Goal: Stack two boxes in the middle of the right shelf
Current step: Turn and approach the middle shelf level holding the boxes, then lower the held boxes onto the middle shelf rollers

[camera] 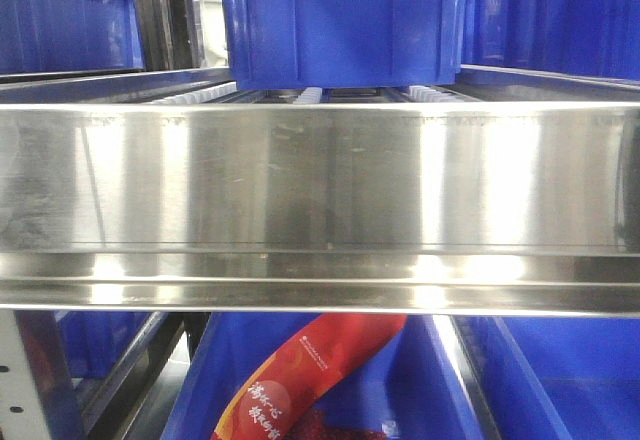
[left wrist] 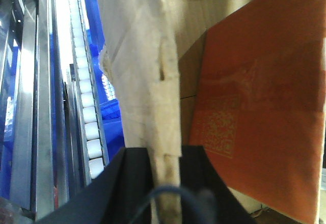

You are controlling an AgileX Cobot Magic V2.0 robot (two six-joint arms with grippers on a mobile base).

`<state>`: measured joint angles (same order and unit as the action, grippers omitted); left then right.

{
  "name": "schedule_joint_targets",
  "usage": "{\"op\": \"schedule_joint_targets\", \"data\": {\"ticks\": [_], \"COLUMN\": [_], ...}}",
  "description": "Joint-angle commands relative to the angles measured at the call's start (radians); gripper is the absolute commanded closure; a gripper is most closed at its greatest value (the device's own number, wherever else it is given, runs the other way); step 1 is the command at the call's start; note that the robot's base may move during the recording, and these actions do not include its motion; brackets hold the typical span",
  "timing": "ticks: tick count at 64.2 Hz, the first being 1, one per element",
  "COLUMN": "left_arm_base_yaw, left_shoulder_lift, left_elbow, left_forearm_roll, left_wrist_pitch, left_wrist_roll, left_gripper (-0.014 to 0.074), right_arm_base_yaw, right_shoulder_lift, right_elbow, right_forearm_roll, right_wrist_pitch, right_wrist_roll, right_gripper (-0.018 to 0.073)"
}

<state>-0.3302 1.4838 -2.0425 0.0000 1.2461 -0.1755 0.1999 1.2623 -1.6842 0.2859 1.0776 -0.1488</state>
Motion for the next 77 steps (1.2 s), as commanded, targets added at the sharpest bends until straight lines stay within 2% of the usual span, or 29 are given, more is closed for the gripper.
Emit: {"op": "schedule_joint_targets", "data": {"ticks": [1,57,69,77], "left_arm_base_yaw": [0.006,0.006,0.006,0.006], "left_shoulder_lift": [-0.01,-0.01,-0.01,0.014], "left_elbow": [-0.007,-0.007,-0.007,-0.007], "left_forearm_roll": [0.013,0.013,0.013,0.029], "left_wrist_pitch": [-0.054,-0.054,-0.068,-0.029], "left_wrist_roll": [0.006,0.006,0.006,0.006], "left_gripper": [0.0708,0.0708,0.0708,0.0708], "right_arm_base_yaw": [-0.006,-0.006,-0.006,-0.006], "right_shoulder_lift": [-0.01,-0.01,-0.004,0.03], "right_elbow": [-0.012,-0.012,-0.012,-0.01], "right_forearm_roll": [0.002,0.002,0.002,0.002], "right_wrist_pitch": [-0.039,-0.039,-0.077,-0.006], "right_wrist_roll": [-0.017,-0.017,-0.017,-0.017], "right_gripper": [0.0713,0.0713,0.0713,0.0713]}}
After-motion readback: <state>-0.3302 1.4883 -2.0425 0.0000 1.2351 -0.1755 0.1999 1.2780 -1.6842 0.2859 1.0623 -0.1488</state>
